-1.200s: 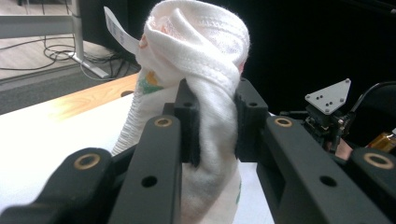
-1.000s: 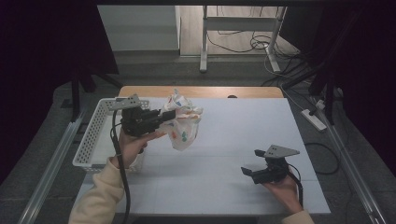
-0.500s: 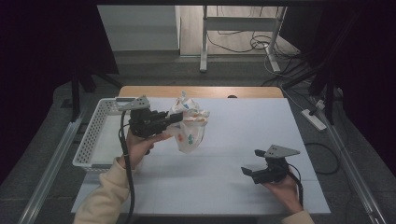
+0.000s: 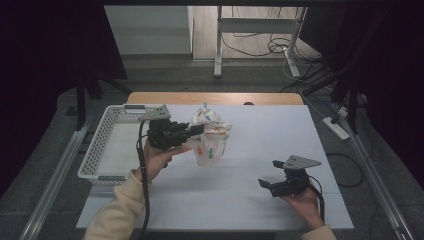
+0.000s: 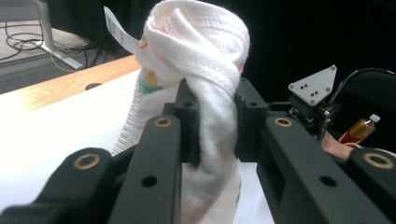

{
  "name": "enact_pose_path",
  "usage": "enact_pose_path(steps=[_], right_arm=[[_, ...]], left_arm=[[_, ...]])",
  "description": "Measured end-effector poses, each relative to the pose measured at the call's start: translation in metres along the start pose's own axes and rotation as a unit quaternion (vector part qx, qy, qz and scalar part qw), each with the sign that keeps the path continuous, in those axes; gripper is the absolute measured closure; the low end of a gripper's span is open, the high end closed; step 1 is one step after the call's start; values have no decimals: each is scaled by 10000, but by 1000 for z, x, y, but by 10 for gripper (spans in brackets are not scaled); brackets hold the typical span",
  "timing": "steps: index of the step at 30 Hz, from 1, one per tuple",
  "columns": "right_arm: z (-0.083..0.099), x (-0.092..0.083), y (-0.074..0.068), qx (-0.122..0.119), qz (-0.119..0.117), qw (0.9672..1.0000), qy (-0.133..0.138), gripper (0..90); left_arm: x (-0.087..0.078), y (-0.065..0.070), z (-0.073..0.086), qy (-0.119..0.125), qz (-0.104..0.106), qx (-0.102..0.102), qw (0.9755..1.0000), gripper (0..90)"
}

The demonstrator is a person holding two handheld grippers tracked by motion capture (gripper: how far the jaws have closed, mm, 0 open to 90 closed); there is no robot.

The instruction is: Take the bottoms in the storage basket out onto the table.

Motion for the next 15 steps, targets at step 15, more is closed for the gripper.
enact_pose_path(steps=[15], right_arm=[[0,-1,0,0,-18,10000,-4,81]], left_arm=[[21,3,12,-254,58,38,9997,754]])
Point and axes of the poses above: each handheld gripper's, and its own axes: x roughly forward along the jaws, z roughly out of its underside, y roughly to its right, the point moved 5 cm from there along x, roughly forward along the jaws, and after that the axes turned 2 degrees about z, right-handed, at the moved point
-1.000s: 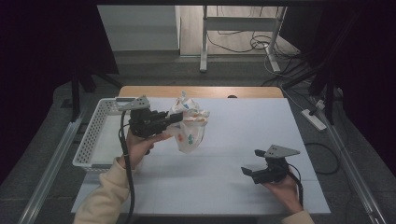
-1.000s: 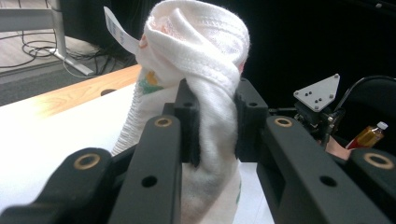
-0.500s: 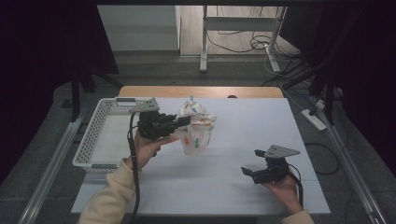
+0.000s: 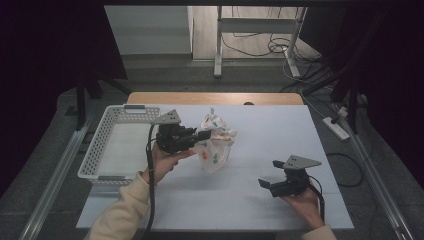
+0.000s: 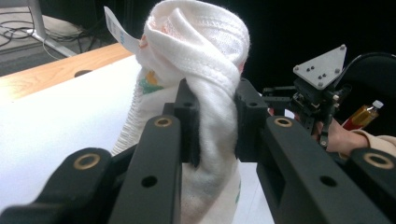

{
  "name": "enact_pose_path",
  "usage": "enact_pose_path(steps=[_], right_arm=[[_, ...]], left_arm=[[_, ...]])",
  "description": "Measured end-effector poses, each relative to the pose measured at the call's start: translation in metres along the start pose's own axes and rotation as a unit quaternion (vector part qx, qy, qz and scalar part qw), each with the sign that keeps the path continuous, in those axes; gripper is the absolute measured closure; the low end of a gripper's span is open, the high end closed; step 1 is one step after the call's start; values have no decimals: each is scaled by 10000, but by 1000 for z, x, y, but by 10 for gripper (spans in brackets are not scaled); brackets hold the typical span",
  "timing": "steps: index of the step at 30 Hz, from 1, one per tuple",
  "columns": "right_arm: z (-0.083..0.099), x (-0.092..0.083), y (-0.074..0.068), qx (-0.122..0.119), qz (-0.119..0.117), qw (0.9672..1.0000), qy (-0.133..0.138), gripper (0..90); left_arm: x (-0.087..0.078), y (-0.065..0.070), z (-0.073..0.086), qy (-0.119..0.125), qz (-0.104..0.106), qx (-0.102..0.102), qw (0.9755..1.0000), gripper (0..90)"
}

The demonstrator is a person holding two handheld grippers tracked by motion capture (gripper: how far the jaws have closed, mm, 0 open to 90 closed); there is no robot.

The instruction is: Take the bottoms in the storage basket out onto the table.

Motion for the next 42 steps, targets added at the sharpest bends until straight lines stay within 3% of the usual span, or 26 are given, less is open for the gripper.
enact_pose_path(steps=[23,33,42], right_arm=[[0,0,0,-3,8,10000,-6,81],[0,0,0,-4,0,10000,-15,81],[0,0,0,-8,-3,10000,-14,81]], left_arm=[[34,4,26,-498,172,23,9986,753],[57,1,46,-870,203,30,9960,753],[69,-1,58,-1064,224,-2,9941,752]])
Point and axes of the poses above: each handheld gripper's, and its own axes: x roughly forward along the jaws, z roughly out of its underside, y roughly to its right, the point moved 5 cm from there along x, roughly forward along the jaws, and after that the axes turned 2 degrees about z, right-handed, at the moved point
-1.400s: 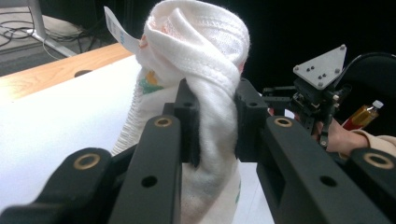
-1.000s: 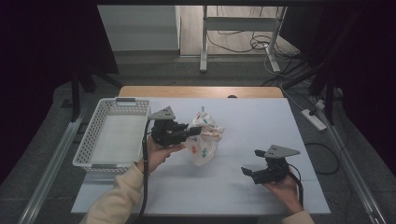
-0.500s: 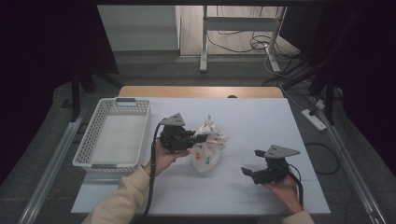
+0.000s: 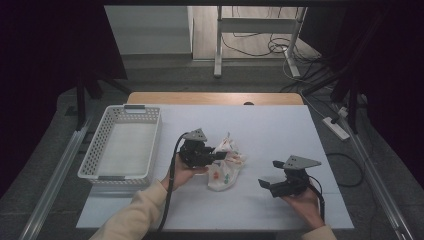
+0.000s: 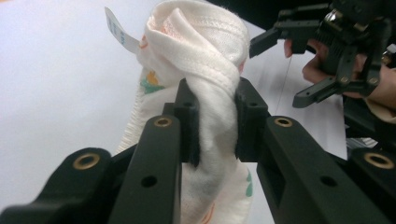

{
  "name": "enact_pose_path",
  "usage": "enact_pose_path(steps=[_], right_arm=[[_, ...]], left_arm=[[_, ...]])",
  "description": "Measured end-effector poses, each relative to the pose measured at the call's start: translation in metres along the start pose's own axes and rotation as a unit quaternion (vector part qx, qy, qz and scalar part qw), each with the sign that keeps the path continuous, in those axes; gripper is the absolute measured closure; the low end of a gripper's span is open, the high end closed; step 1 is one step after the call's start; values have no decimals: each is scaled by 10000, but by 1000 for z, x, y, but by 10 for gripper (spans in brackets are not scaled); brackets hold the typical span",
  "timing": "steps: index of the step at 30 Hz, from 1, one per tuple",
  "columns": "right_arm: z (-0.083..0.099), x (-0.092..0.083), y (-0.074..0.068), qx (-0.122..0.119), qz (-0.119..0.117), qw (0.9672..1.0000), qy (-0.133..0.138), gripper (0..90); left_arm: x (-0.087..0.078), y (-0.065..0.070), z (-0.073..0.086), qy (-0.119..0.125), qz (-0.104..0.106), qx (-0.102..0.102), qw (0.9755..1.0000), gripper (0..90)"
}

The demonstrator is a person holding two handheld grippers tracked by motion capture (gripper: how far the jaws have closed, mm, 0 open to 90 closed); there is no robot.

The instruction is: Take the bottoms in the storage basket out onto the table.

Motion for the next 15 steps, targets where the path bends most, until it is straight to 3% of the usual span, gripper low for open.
enact_pose_path(steps=[6,15], right_arm=[[0,0,0,5,2,10000,-4,81],[0,0,0,-1,-1,10000,-6,81]], left_arm=[[14,-1,7,-179,18,-33,9998,752],[20,-3,14,-319,25,-44,9995,750]])
Point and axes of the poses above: each handheld gripper's, and its own axes: x roughly forward along the jaws, z roughly out of its underside, y roughly to its right, the point moved 5 cm from there along x, roughly forward along the jaws, and after that the axes turned 2 degrees about z, right-handed, at the moved point
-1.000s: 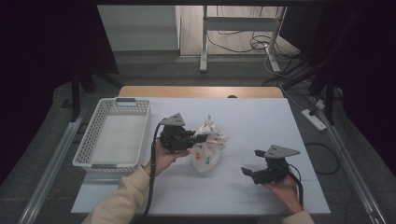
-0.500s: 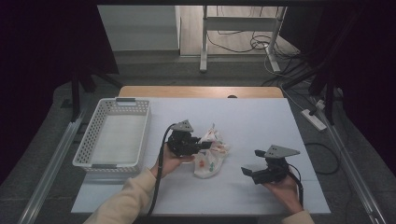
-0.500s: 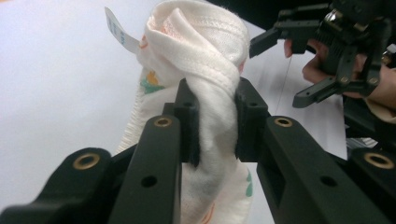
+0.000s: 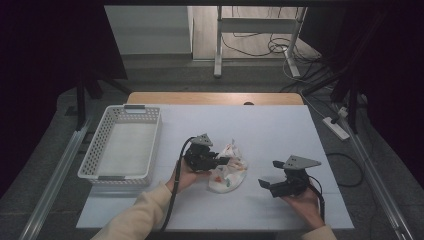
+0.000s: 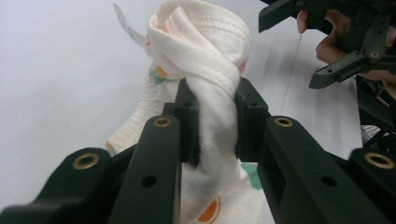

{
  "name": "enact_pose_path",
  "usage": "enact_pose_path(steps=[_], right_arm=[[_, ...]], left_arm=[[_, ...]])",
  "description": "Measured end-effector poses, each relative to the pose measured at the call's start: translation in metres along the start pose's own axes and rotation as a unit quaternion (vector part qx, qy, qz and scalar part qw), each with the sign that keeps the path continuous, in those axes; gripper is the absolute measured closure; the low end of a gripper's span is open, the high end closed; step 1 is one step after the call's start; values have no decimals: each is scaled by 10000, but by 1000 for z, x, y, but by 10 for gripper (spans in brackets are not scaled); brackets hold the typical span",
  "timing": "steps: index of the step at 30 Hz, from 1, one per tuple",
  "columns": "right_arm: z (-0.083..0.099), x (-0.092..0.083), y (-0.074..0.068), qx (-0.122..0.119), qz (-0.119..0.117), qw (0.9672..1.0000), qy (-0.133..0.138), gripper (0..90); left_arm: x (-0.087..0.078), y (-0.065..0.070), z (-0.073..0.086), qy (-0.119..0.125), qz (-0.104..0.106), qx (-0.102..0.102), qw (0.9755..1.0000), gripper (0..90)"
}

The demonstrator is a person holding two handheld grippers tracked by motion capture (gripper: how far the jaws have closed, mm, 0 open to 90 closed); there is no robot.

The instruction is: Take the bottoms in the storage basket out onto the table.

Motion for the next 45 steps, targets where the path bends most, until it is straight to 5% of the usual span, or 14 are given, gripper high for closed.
enact_pose_path(steps=[10,30,36,45], right_arm=[[0,0,0,5,0,10000,-3,81],[0,0,0,13,0,10000,14,81],[0,0,0,7,11,10000,8,81],[-1,2,2,33,0,10000,21,81]], left_arm=[[9,-1,6,-158,6,-28,9999,747],[7,-1,6,-101,36,-22,9999,705],[5,0,3,11,29,-12,10000,553],[1,1,2,76,28,-36,10000,441]])
Point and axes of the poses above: each handheld gripper's, and its own axes: x roughly forward along the jaws, z roughly out of its underside, y roughly to its right, the point moved 5 cm from there along x, roughly forward along the jaws, and after that the axes turned 2 degrees about z, right-handed, at the moved point
